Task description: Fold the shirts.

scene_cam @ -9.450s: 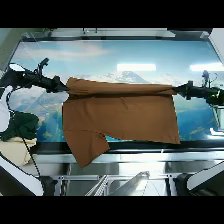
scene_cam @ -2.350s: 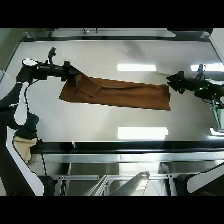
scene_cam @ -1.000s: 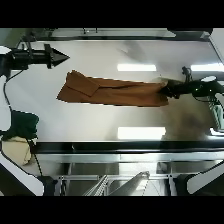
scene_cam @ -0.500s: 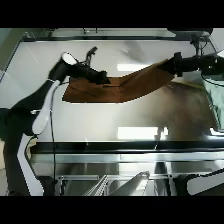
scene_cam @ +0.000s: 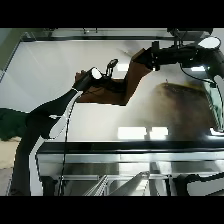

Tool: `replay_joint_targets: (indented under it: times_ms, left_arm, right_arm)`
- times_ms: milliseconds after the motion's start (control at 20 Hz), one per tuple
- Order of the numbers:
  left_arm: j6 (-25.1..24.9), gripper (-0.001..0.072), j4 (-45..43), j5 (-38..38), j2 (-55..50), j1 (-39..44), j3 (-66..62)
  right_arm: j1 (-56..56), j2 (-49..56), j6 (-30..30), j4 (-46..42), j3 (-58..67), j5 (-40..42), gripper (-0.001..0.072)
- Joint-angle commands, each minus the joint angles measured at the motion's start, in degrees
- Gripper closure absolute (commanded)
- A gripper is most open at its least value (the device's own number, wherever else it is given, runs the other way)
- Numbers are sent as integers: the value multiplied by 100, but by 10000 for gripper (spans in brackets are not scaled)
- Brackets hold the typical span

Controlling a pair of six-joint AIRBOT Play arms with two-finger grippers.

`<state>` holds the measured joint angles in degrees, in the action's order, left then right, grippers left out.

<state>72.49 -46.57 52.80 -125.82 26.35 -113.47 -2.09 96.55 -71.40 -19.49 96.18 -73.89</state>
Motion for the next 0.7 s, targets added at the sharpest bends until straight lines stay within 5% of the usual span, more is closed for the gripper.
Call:
replay_joint_targets:
  times_ms: [0,300,550,650]
  left_arm:
    - [11,709,214,448,409,-319,-11]
    - [0,710,459,2955,1915,-1836,-640]
    - [-46,709,459,2900,3410,-3386,229]
    - [-114,709,459,2874,3773,-3823,603]
  right_arm:
    - [-197,-7,-90,24,7,356,696]
    - [-678,114,-168,31,7,1429,695]
    - [-2238,822,190,289,9,3657,695]
    - [-2918,1255,1088,1196,15,4758,695]
